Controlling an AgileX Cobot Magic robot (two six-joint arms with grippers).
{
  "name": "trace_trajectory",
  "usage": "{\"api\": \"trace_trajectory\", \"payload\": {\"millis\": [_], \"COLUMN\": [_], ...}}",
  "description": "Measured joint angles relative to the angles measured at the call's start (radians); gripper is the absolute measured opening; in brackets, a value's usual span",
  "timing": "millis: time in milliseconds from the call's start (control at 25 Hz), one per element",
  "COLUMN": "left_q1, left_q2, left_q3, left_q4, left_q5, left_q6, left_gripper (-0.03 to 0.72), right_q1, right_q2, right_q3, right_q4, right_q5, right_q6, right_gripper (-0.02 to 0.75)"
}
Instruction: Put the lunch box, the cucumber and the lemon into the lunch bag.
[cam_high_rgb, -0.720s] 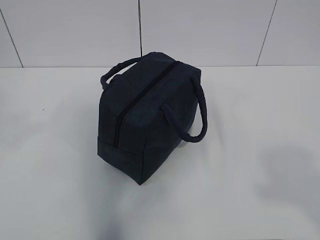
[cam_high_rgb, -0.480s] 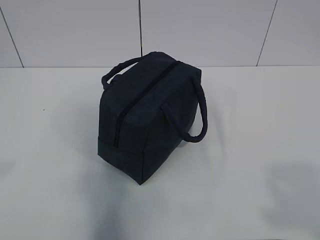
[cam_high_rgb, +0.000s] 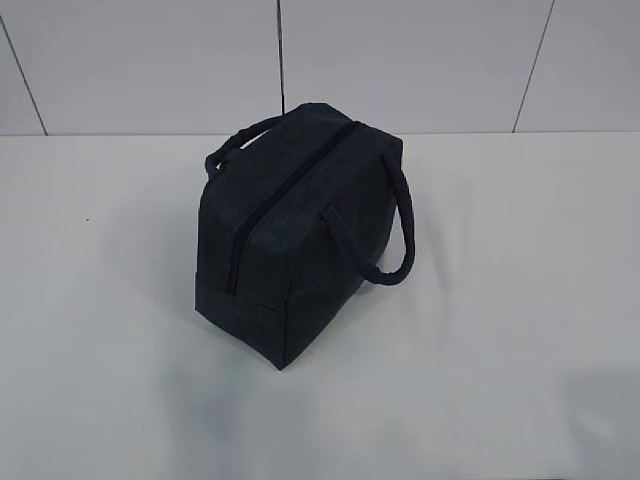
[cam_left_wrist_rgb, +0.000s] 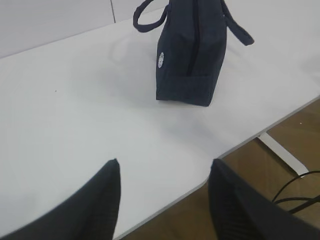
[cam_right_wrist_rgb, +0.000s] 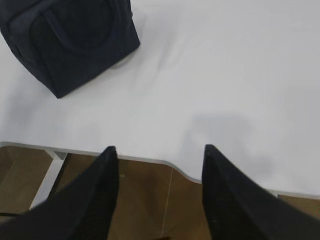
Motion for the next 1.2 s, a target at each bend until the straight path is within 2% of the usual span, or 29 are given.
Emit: {"api": "trace_trajectory", "payload": {"millis": [360, 520, 800, 1040, 1120, 1200], "left_q1": [0.000, 0.000, 0.000, 0.002, 0.022, 0.070], "left_q2": [-0.045, -0.045, -0.045, -0.045, -0.045, -0.045], "left_q3": [0.187, 0.228, 0.230, 0.230, 0.230, 0.230], "left_q4": [0.025, 0.026, 0.029, 0.029, 0.029, 0.029], "left_q5": [-0.008, -0.107, -0.127, -0.127, -0.127, -0.127], "left_q6": [-0.038, -0.042, -0.044, -0.044, -0.044, -0.044], "left_gripper": [0.379, 0.357, 0.309, 0.302, 0.300, 0.298], "right_q1": [0.000, 0.000, 0.000, 0.000, 0.000, 0.000], "right_q2": [0.000, 0.000, 0.000, 0.000, 0.000, 0.000], "right_q3": [0.109, 0.141, 0.154, 0.154, 0.154, 0.154], "right_q4": [-0.009, -0.011, -0.022, -0.024, -0.024, -0.024], "right_q5": [-0.003, -0.097, -0.129, -0.132, -0.132, -0.132], "right_q6": [0.003, 0.003, 0.003, 0.003, 0.003, 0.003], "right_gripper": [0.401, 0.402, 0.401, 0.401, 0.401, 0.401]}}
